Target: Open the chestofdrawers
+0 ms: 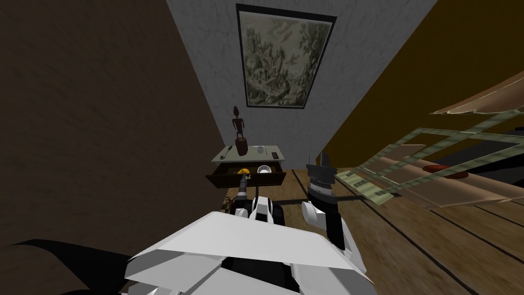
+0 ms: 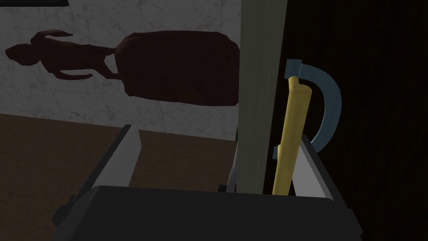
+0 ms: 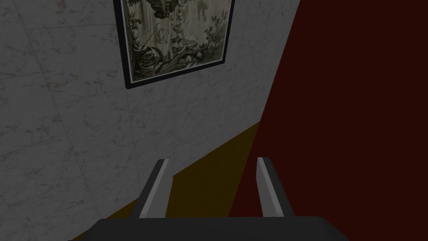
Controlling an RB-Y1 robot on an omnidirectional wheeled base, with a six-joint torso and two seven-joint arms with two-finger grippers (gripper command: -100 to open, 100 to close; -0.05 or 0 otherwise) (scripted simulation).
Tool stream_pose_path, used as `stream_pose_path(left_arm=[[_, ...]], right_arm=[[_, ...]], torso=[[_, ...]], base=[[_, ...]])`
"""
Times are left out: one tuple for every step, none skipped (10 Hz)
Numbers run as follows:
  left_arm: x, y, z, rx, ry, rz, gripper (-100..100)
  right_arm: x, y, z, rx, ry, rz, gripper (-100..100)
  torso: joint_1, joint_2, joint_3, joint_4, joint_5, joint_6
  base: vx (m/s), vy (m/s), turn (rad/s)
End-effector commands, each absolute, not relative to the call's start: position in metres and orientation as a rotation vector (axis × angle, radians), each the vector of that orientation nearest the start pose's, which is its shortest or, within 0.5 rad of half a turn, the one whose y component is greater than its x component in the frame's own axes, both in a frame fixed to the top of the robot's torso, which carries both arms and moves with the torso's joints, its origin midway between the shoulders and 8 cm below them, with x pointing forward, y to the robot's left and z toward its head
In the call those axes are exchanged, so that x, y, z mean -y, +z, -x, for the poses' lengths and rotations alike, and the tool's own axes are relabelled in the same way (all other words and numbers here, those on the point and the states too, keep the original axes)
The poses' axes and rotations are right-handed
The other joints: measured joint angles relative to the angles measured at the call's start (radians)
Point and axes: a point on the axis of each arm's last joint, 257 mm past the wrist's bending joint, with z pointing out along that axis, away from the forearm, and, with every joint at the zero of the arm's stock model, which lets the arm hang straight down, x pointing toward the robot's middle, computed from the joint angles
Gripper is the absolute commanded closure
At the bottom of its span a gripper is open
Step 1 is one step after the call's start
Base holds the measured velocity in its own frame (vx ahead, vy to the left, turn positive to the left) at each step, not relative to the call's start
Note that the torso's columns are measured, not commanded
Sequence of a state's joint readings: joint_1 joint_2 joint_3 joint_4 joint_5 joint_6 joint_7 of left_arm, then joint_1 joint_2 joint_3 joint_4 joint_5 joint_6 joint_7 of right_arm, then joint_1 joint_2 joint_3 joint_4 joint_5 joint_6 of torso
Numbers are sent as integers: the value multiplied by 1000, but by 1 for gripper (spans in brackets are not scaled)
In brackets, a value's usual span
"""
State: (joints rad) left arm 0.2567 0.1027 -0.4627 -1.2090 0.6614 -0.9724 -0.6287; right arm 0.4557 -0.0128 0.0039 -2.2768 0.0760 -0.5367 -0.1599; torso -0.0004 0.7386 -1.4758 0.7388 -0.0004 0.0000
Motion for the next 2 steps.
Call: stream_pose_path(left_arm=[[-202,-320,-383,-1001,-1094,1073,0],[-202,-321,-383,-1002,-1094,1074,0]], right_arm=[[261,43,-343,-581,1441,-600,0],[261,43,-343,-581,1441,-600,0]], torso=[[0,0,0,0,0,0],[0,0,0,0,0,0]], base=[[0,0,0],[0,0,0]])
